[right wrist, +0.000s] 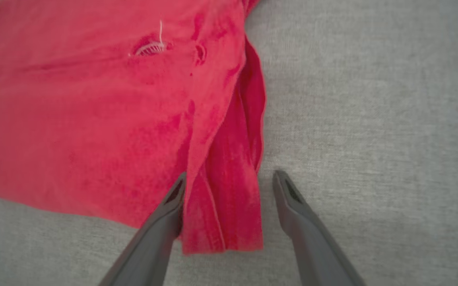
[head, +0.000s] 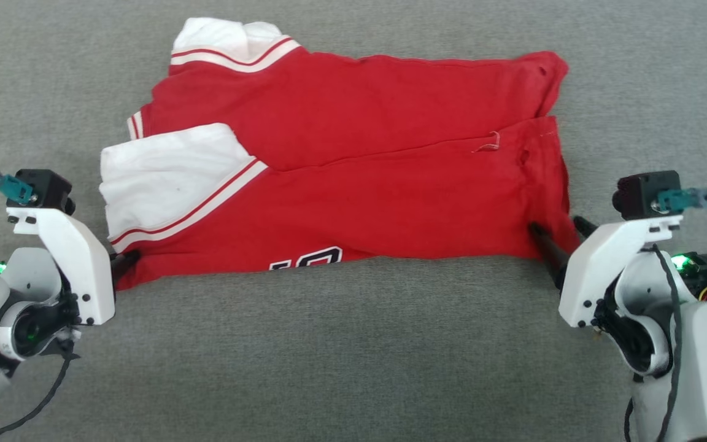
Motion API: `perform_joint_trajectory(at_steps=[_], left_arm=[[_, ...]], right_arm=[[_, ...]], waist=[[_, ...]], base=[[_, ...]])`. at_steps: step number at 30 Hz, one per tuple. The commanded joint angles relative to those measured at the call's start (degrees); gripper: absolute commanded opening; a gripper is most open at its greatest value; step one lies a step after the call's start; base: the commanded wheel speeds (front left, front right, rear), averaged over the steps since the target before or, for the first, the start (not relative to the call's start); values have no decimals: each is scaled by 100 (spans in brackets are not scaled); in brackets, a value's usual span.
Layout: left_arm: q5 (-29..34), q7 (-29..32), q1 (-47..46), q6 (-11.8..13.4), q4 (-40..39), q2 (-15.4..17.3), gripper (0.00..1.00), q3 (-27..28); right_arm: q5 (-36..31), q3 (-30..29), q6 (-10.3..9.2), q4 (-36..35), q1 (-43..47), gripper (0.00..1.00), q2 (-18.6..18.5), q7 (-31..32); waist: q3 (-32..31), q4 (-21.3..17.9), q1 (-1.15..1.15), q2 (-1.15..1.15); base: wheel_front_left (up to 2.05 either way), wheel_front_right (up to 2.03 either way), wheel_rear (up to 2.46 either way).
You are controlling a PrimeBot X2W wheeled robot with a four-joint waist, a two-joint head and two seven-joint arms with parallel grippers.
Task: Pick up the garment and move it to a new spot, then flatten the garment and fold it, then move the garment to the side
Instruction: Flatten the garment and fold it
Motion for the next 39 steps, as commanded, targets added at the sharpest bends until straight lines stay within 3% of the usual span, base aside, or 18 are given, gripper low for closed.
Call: perform_joint_trajectory(at_steps=[1,6,7,8,9,15,24,34,39], left_arm=[[73,20,42,-63,65,-192,0,-133],[147,-31,-66,-204,177,-338,0,-141],[146,-53,-85,-211,195,-357,0,-139],[132,-73,-98,-214,211,-379,0,-135],[138,-88,-106,-224,228,-396,0,-129],[64,-111,-79,-266,223,-288,0,-58],[-47,-81,43,-110,-303,211,0,110],[-266,-116,570,539,-1750,1007,0,170],[-349,-190,922,801,-2224,1118,0,83]], right_arm=[[-88,-33,0,114,-119,100,-17,194],[-215,68,0,611,-305,100,-172,899],[-200,105,0,697,-321,93,-194,1034],[-205,188,0,763,-332,22,-247,1171],[-194,237,0,808,-342,0,-294,1283],[106,384,0,562,-460,0,-581,1872],[605,391,0,-312,-420,0,-1015,2607],[999,5,0,-1470,305,0,-1181,3636],[921,-145,0,-1808,701,0,-1079,3826]], waist=[[13,76,0,-1],[34,222,0,-1],[36,244,0,-1],[36,261,0,-1],[36,279,0,-1],[-8,323,0,-1],[-126,360,0,-1],[-175,378,0,-1],[-115,371,0,-1]], base=[[0,0,0],[0,0,0],[0,0,0],[0,0,0],[0,0,0],[0,0,0],[0,0,0],[0,0,0],[0,0,0]])
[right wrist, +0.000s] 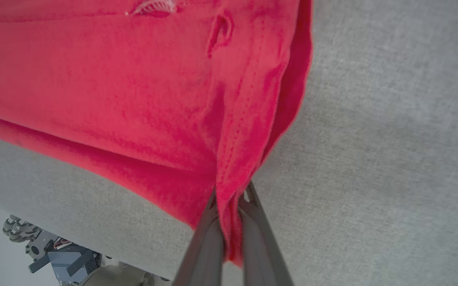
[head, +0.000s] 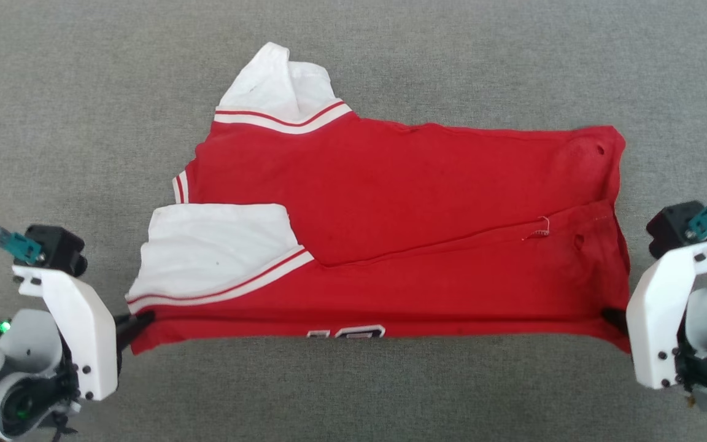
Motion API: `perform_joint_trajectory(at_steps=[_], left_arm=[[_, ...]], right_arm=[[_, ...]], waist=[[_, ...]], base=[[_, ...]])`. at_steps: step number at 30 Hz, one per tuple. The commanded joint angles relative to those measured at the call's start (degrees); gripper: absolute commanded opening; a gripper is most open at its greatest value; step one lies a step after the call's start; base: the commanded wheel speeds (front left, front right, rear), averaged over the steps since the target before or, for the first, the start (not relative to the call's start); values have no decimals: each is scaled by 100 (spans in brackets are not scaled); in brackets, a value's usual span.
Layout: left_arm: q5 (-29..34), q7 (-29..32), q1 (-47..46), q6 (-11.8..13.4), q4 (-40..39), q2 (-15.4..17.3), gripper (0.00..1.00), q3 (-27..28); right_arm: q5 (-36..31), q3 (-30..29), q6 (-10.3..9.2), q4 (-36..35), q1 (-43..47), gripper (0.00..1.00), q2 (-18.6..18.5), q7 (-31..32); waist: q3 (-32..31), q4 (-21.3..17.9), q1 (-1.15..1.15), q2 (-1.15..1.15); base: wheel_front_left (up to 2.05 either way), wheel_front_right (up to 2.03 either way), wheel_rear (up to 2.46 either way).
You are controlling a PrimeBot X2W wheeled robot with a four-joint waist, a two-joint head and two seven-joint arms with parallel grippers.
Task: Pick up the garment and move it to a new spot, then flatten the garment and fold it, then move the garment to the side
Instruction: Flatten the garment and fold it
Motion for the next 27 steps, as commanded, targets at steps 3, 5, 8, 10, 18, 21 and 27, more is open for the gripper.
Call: perform_joint_trajectory(at_steps=[3,5,8,10,18,21,27], left_arm=[[-68,-24,174,78,76,-58,0,-52],[-84,-35,200,46,204,-132,6,-77],[-80,-44,176,-53,447,-221,100,-81],[-89,-34,92,-94,583,-179,100,-31],[114,116,-350,-87,326,354,100,231],[265,184,-611,-171,328,466,100,321],[527,298,-1148,-411,622,508,100,496]], right_arm=[[-88,8,-1,63,133,0,81,-113],[-104,48,-1,207,131,29,175,-257],[-151,156,-1,441,34,100,222,-511],[-178,180,-1,560,-49,100,282,-750],[-151,-68,-1,109,-125,100,561,-1563],[-236,-166,-1,-85,-181,100,698,-2000],[-412,-292,-1,-344,-375,100,918,-2929]], waist=[[34,-24,0,0],[52,-52,0,0],[73,-109,0,0],[81,-180,0,0],[66,-445,0,0],[83,-579,0,0],[156,-881,0,0]], base=[[0,0,0],[0,0,0],[0,0,0],[0,0,0],[0,0,0],[0,0,0],[0,0,0]])
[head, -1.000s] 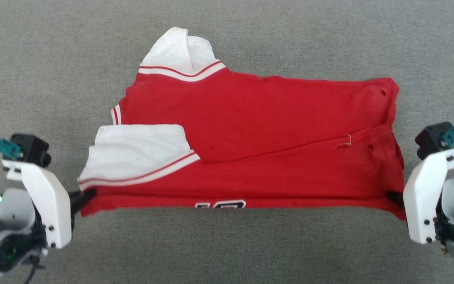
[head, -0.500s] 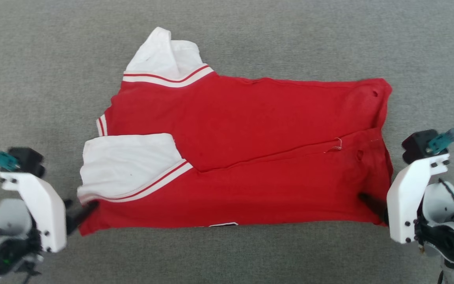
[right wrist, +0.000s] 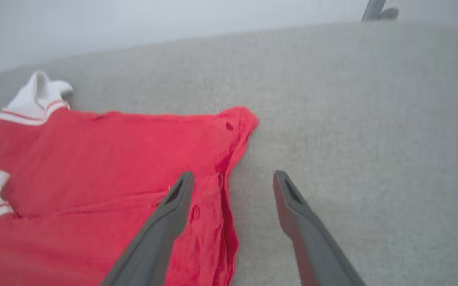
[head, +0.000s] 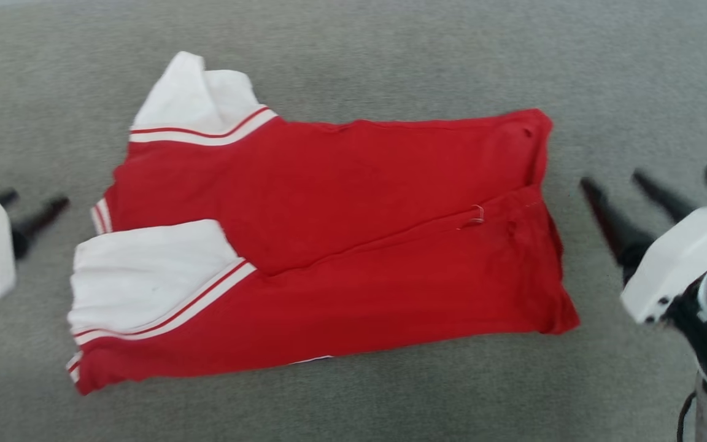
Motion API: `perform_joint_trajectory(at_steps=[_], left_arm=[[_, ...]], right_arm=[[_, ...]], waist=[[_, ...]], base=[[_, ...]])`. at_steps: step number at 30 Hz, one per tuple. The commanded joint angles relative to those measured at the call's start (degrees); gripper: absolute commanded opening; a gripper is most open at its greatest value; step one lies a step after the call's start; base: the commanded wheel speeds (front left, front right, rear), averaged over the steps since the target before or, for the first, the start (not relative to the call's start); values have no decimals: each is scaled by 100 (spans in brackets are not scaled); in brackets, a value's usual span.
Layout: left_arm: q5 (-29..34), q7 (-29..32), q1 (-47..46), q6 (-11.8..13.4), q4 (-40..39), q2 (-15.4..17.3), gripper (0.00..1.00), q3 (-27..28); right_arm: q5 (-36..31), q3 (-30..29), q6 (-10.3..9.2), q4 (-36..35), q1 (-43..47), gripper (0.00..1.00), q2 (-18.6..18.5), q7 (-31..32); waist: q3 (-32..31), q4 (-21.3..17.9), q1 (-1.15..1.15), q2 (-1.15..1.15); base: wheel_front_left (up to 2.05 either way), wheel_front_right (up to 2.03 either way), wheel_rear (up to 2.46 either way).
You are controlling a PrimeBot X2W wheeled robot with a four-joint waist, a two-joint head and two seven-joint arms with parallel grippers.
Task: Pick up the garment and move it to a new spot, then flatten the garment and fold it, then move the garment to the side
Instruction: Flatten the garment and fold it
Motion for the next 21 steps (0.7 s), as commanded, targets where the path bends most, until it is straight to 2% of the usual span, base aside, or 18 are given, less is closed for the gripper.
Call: perform_joint_trajectory(at_steps=[1,6,13,17,21], left_arm=[[71,39,-176,-63,101,-30,100,57],[373,233,-762,-362,564,-149,100,149],[651,509,-1518,-665,1339,-515,100,192],[777,753,-1818,-775,1672,-654,100,135],[803,968,-2024,-794,1965,-805,100,80]], right_arm=[[-90,-44,0,-71,-129,100,54,-296],[-232,-21,0,-53,-401,100,217,-1694],[-176,143,0,209,-341,100,230,-3363],[-61,269,0,435,-261,100,232,-3884],[108,394,0,672,-200,100,233,-3966]], waist=[[68,-157,0,0],[235,-500,0,0],[507,-924,0,0],[640,-1125,0,0],[759,-1261,0,0]], base=[[0,0,0],[0,0,0],[0,0,0],[0,0,0],[0,0,0]])
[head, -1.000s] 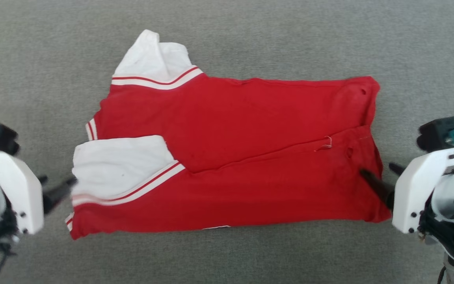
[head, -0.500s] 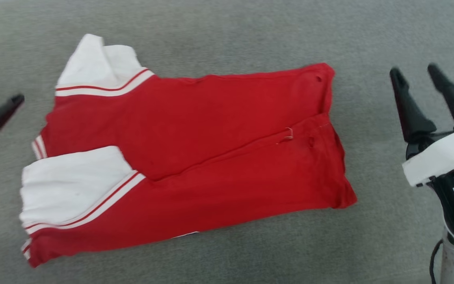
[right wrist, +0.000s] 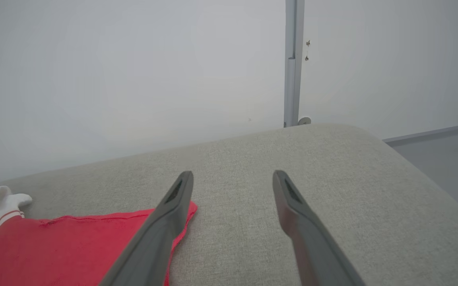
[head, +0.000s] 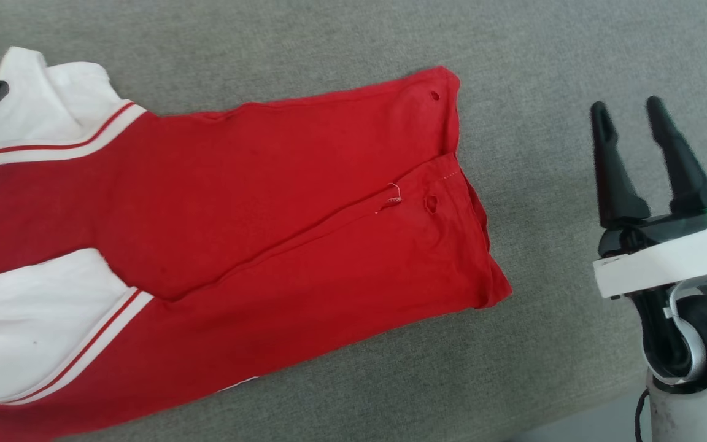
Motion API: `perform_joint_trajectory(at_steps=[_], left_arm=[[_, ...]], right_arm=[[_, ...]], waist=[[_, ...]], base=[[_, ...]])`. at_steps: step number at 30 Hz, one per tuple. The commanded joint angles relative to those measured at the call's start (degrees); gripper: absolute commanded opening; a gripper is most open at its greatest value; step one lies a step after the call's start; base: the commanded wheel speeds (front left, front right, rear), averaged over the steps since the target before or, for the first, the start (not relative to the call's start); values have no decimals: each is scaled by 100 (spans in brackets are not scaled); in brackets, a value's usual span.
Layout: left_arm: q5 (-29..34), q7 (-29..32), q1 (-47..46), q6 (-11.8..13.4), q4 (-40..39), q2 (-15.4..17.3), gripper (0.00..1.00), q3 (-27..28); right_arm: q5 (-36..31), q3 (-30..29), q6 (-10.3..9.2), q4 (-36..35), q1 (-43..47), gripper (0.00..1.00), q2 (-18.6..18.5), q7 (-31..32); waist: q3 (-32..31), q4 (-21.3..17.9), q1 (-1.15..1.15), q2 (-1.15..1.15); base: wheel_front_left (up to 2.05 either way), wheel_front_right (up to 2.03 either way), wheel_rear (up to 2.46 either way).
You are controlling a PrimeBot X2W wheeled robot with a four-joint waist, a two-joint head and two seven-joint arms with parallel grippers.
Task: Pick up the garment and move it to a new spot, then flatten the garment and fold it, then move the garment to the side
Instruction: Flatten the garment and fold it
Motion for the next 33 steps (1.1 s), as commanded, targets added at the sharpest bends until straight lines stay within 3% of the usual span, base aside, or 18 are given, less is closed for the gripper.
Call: perform_joint_trajectory(at_steps=[1,7,13,14,15,33], left_arm=[[16,66,-116,-15,118,-52,100,-12],[-14,489,-201,111,604,-364,100,-178],[-211,1200,-88,373,989,-766,100,-394],[-225,1358,-87,346,979,-825,54,-469],[-232,1413,-104,272,934,-872,0,-498],[-52,1230,-834,-22,856,-1289,0,-394]], right_arm=[[74,36,0,47,20,100,8,6],[188,238,0,269,-162,100,7,181],[188,411,0,632,-610,100,3,826],[99,467,1,704,-739,100,8,997],[113,508,0,800,-872,100,11,1157],[-419,1055,0,2555,-2932,100,8,4011]], waist=[[113,-94,0,0],[275,-151,0,0],[386,-102,0,0],[405,-81,0,0],[423,-64,0,0],[569,334,0,0]], base=[[0,0,0],[0,0,0],[0,0,0],[0,0,0],[0,0,0],[0,0,0]])
